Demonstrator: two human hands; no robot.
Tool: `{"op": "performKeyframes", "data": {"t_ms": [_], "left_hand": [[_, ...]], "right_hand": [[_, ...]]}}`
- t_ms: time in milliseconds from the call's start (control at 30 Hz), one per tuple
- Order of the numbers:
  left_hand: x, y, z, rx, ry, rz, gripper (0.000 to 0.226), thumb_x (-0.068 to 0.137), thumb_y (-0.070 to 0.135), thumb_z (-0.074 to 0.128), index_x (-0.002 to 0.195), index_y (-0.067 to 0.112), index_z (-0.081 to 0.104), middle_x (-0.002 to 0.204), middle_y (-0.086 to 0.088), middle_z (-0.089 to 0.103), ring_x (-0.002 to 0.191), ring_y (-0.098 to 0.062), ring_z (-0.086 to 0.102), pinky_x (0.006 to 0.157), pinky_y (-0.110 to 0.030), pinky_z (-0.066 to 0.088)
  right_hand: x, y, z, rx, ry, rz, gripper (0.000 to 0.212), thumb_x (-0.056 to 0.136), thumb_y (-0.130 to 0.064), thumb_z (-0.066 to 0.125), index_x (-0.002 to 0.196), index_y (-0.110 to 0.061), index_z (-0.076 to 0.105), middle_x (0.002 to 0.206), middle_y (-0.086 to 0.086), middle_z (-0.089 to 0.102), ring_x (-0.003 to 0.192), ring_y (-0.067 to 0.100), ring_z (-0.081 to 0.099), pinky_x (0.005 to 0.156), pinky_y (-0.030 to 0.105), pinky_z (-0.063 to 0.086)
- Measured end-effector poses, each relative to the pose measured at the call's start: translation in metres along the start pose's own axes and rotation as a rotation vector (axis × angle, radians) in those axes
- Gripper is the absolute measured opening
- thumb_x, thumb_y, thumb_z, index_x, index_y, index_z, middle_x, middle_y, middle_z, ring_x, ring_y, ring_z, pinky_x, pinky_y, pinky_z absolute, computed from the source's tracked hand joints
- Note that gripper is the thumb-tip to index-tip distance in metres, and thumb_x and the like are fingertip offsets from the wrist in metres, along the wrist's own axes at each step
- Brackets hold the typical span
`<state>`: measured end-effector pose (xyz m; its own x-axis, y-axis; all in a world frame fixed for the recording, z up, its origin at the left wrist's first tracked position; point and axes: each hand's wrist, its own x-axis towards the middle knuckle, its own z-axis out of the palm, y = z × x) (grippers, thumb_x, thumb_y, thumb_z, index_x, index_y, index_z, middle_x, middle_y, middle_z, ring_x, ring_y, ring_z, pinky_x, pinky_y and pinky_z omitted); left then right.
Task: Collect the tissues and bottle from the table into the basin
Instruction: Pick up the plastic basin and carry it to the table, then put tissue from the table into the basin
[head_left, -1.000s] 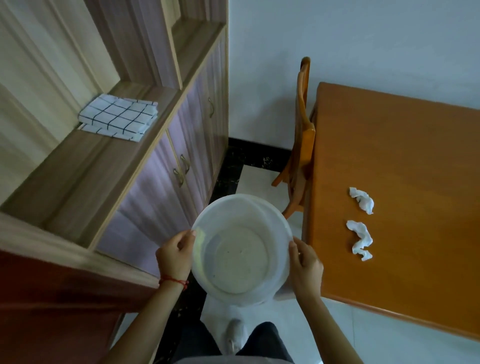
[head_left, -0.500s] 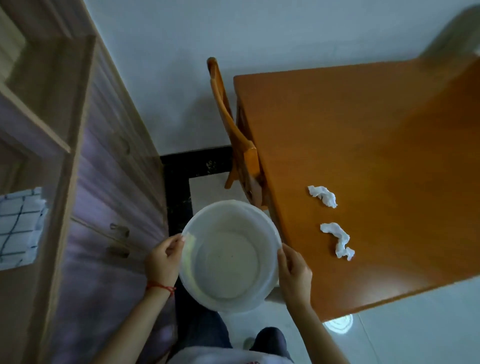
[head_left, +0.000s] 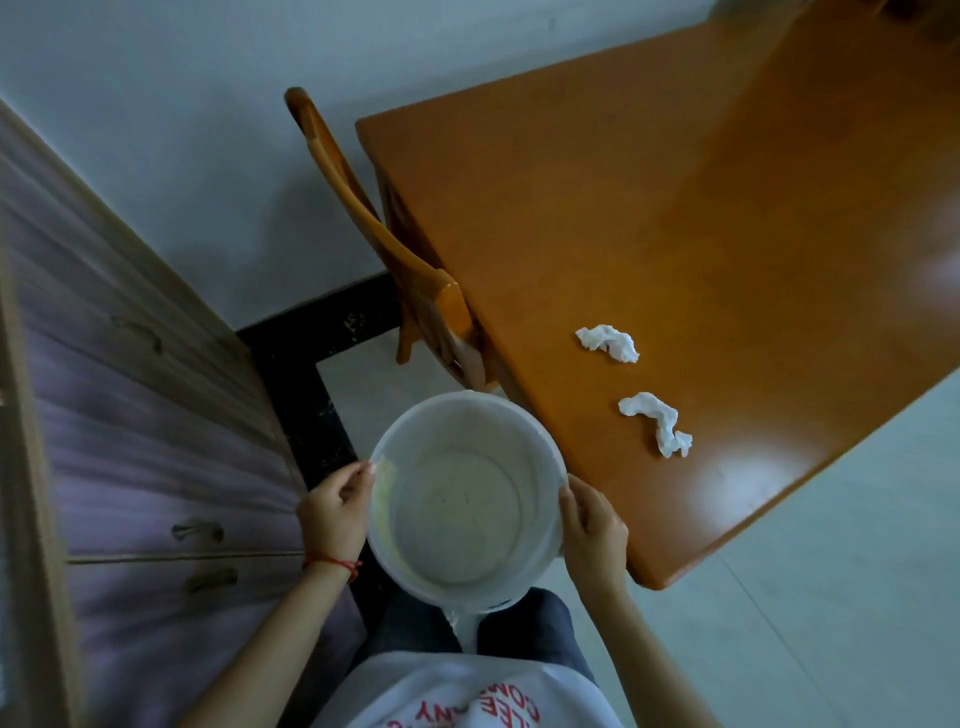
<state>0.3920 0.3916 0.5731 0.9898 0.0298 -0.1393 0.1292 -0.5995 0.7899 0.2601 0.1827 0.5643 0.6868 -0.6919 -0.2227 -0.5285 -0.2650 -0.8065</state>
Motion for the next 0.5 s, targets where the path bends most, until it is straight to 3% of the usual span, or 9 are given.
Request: {"op": "performKeyframes", "data": {"t_ms": [267,400,500], "left_hand": [[-0.007,0.005,0.010,-0.030,-0.009,0.014,0.021,0.083,0.013,0.060,0.096,-0.001,0.068,0.093,-0.021,0.071,0.082,-0.017,0.058,0.073,-0.027,0.039],[-0.010,0.006,0.014,-0.041,-0.006,0.028,0.021,0.083,0.015,0.060,0.095,-0.001,0.068,0.090,-0.022,0.072,0.081,-0.020,0.061,0.071,-0.028,0.040],[-0.012,0.007,0.015,-0.062,-0.010,0.045,0.034,0.079,0.027,0.055,0.092,0.000,0.069,0.083,-0.021,0.072,0.074,-0.020,0.060,0.068,-0.032,0.046]], "right_hand": [[0.004,0.004,-0.014,-0.044,-0.046,-0.010,0.027,0.093,-0.028,0.043,0.112,-0.019,0.061,0.101,-0.009,0.059,0.083,-0.001,0.054,0.071,0.007,0.036],[0.007,0.012,-0.023,-0.074,-0.058,-0.049,0.026,0.093,-0.029,0.043,0.110,-0.020,0.061,0.099,-0.011,0.058,0.087,0.004,0.054,0.080,0.017,0.042],[0.012,0.013,-0.032,-0.099,0.011,-0.116,0.024,0.092,-0.024,0.047,0.107,-0.016,0.063,0.096,-0.008,0.058,0.086,0.009,0.056,0.081,0.029,0.049]]}}
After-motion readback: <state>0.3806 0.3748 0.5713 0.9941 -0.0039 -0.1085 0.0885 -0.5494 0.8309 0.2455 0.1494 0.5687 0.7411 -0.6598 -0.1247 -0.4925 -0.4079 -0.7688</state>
